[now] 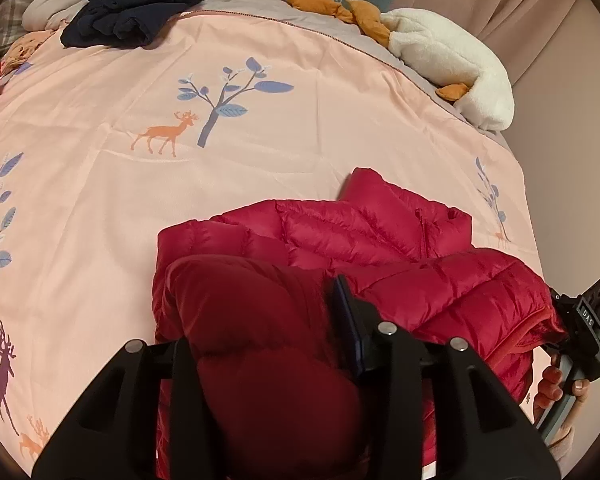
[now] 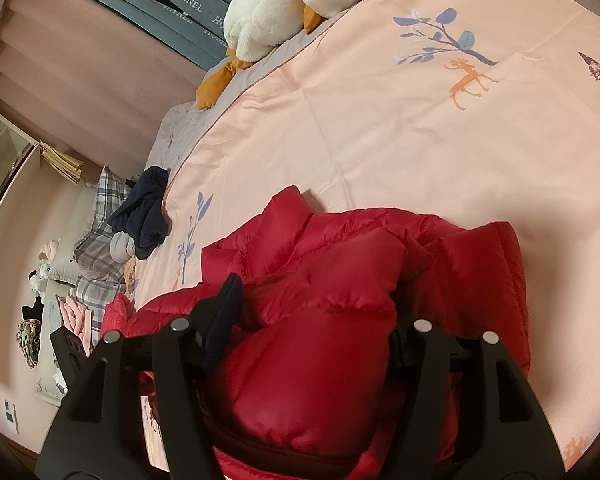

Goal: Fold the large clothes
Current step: 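Press the folded hem flat on the jacket with both closed tools, then open both tools and release the red jacket hem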

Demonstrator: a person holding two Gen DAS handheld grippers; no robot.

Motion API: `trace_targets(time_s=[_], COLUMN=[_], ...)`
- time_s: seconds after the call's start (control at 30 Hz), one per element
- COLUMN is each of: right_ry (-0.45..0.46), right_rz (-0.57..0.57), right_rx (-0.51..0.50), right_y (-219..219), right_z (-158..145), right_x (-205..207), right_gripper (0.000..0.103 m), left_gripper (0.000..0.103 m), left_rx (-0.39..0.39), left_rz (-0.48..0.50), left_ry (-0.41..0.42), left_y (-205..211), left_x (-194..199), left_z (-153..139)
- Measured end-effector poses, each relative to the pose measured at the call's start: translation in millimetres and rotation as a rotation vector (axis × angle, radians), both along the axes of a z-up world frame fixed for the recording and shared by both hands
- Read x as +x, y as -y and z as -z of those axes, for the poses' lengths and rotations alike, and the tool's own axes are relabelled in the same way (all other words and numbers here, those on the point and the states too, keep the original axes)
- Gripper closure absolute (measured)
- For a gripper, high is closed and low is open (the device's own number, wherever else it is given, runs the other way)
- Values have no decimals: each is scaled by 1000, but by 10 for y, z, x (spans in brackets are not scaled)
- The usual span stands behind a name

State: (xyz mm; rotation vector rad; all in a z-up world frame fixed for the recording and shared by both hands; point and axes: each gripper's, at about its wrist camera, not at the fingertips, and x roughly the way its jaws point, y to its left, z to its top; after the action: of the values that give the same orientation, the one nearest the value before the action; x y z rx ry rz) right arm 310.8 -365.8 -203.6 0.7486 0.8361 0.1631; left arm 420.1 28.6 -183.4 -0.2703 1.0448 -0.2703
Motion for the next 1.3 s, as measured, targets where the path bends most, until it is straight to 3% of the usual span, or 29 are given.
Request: trace_targets(time_s=[0.37,0.47,0.5,1.3], right_ry=[2,3,3,19], right_rz=[6,9,10,33], right_rx=[0,1,1,11], right_y=[22,35,39,101], right_z=[-21,-42,-44,-100], right_x=[-10,-6,-7,-71], right_gripper=[34,33,32,28], left_gripper=[58,33,32,32], left_rx=[-14,-18,-11,-14], left_rz=[-11,-18,-21,-28], left_ry=[4,18,29,30], left_y=[-19,-30,-25,-51], left_x=[-11,-27,-40,-30], left_z=[-46,-81,-100,-132])
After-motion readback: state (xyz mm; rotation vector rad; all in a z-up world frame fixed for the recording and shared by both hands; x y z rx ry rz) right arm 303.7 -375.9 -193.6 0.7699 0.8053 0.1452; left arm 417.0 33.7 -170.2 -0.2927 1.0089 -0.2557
